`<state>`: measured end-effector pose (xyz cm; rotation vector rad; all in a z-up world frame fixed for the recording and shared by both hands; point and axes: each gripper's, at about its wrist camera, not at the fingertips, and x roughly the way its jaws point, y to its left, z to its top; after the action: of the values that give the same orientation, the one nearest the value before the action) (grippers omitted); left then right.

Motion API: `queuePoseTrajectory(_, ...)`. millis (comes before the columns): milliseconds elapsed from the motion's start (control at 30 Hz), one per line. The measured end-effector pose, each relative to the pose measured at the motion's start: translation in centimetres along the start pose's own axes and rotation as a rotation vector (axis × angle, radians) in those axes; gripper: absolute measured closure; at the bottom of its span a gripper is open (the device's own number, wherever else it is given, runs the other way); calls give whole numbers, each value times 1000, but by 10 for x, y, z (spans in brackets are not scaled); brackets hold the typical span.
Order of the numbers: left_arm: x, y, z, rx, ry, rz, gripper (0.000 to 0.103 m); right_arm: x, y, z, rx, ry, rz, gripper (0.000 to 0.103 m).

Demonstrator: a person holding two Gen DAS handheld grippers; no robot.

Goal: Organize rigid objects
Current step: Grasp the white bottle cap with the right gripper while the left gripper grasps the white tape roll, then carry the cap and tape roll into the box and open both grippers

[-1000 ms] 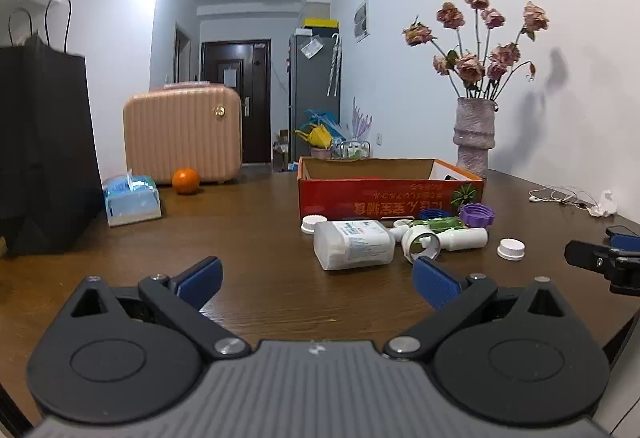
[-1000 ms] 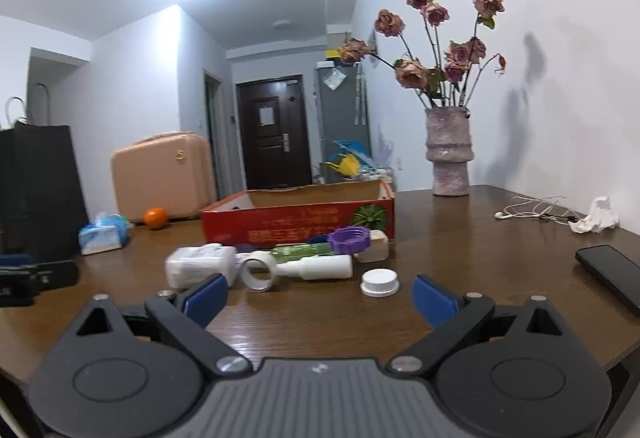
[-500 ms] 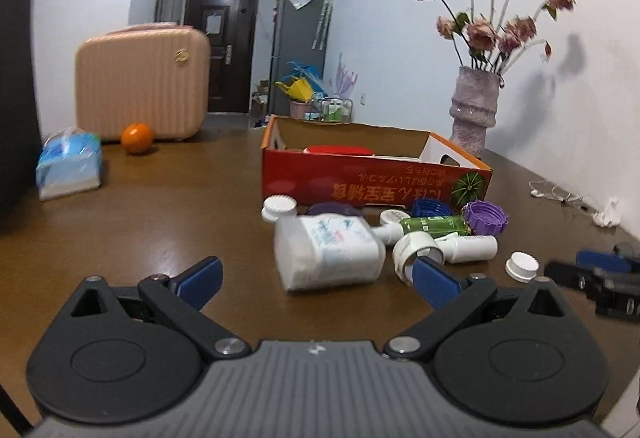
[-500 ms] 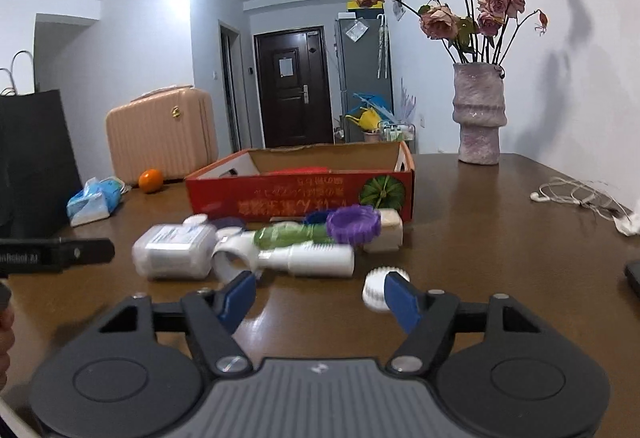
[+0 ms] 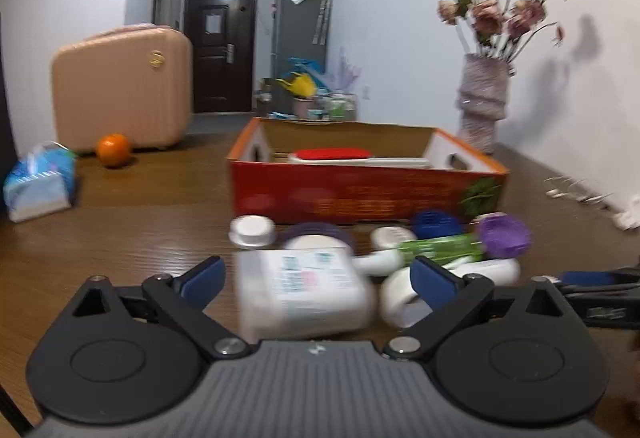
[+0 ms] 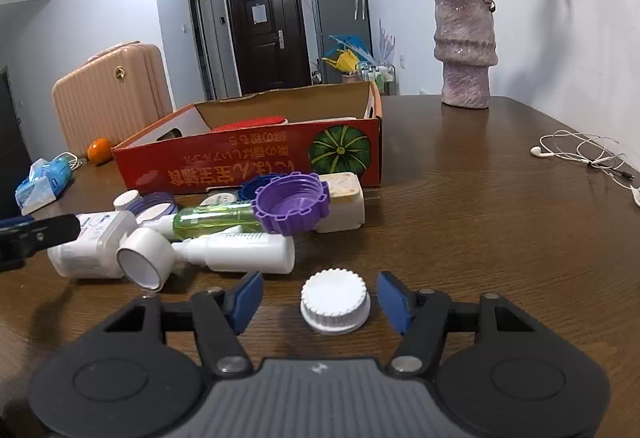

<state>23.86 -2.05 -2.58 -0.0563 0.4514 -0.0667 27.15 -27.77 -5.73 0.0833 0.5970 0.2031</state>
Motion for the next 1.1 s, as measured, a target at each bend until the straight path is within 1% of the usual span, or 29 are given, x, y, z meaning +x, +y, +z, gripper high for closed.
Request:
queuePoseTrajectory(33, 0, -5, 0, -8, 1, -21, 10, 2, -1, 1, -3, 5, 2, 48)
queuePoseTrajectory(67, 1, -11, 0, -9, 4, -44, 17, 5, 0, 1, -12, 15, 3, 49)
queuePoseTrajectory(100, 3, -18, -1, -3, 7, -63, 21, 8, 0, 2, -23, 28, 8, 54)
queuePoseTrajectory(133, 6, -25, -2, 12, 21, -80, 28, 11, 0, 3, -29, 35, 12, 64)
queuePoseTrajectory(167, 10, -32, -3, 25, 37, -89, 32, 14, 1, 4, -38, 41, 11, 66)
queuePoseTrajectory(233, 18, -44, -5, 52, 64, -105, 33, 16, 2, 5, -54, 39, 3, 67)
queuePoseTrajectory(333, 29, -60, -9, 89, 76, -70, 33, 15, 0, 4, -57, 37, 19, 67)
queuePoseTrajectory(400, 38, -67, -10, 98, 102, -61, 34, 13, -2, 3, -53, 36, 33, 67)
queuePoseTrajectory(433, 42, -70, -10, 98, 117, -60, 37, 12, -3, 3, -52, 37, 41, 67)
queuePoseTrajectory(500, 49, -74, -11, 104, 142, -46, 54, 9, -4, 1, -57, 38, 55, 67)
queuePoseTrajectory(533, 53, -75, -11, 111, 153, -43, 59, 8, -4, 1, -61, 39, 59, 67)
queuePoseTrajectory(633, 51, -77, -15, 124, 137, -9, 60, 5, -3, -1, -69, 41, 68, 67)
queuePoseTrajectory(700, 43, -75, -16, 119, 130, -12, 60, 1, -1, -3, -75, 41, 73, 67)
queuePoseTrajectory(767, 25, -73, -16, 116, 99, -34, 60, -6, 1, -6, -77, 32, 88, 67)
queuePoseTrajectory(833, 5, -69, -18, 130, 74, -34, 60, -18, 7, -8, -87, 14, 111, 67)
queuePoseTrajectory(967, -35, -50, -25, 92, 79, -38, 60, -46, 19, -14, -93, -24, 140, 67)
queuePoseTrajectory(1100, -72, -29, -35, 76, 63, 13, 60, -76, 31, -24, -78, -55, 166, 67)
